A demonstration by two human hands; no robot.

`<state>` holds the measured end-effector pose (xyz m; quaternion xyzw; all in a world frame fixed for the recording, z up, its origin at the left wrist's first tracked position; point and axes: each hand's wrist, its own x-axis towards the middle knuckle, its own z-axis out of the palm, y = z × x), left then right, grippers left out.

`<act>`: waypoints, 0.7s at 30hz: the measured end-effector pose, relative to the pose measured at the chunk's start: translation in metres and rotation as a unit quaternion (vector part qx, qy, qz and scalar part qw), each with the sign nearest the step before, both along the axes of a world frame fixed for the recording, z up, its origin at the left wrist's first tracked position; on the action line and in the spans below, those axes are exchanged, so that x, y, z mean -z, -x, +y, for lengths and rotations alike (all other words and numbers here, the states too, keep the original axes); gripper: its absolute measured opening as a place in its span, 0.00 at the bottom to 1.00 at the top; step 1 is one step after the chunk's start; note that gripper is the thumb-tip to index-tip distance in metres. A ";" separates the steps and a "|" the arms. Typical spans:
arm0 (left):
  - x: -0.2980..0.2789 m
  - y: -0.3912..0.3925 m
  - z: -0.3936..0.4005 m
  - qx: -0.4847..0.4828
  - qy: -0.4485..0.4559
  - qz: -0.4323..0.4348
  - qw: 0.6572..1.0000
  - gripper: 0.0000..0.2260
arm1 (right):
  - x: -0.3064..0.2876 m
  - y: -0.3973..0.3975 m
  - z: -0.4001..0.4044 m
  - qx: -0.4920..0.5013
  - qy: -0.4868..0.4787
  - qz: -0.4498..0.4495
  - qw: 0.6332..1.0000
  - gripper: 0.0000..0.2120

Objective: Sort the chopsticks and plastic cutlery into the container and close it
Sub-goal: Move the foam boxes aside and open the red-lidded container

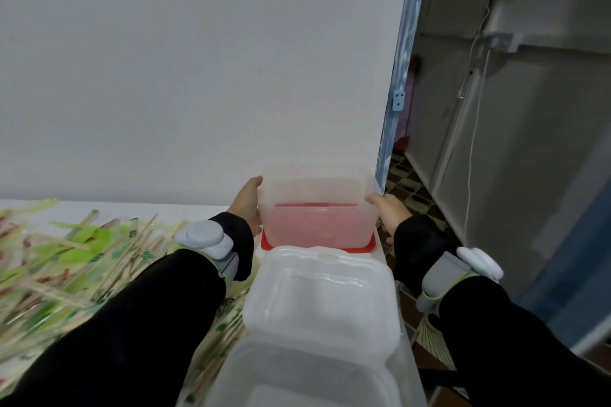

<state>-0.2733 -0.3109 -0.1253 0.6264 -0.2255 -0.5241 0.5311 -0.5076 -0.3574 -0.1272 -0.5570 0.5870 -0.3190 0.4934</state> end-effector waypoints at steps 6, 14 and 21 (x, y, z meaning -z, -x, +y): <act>-0.034 -0.032 0.020 0.015 0.021 -0.104 0.994 0.28 | -0.045 -0.033 0.011 -0.005 0.182 0.187 0.965 0.28; -0.076 -0.111 0.088 0.072 0.082 -0.185 0.977 0.14 | -0.105 -0.098 0.076 -0.155 0.195 0.262 0.932 0.21; -0.039 -0.116 0.171 0.253 -0.025 -0.383 0.888 0.07 | -0.093 -0.159 0.168 -0.152 0.094 0.232 0.956 0.08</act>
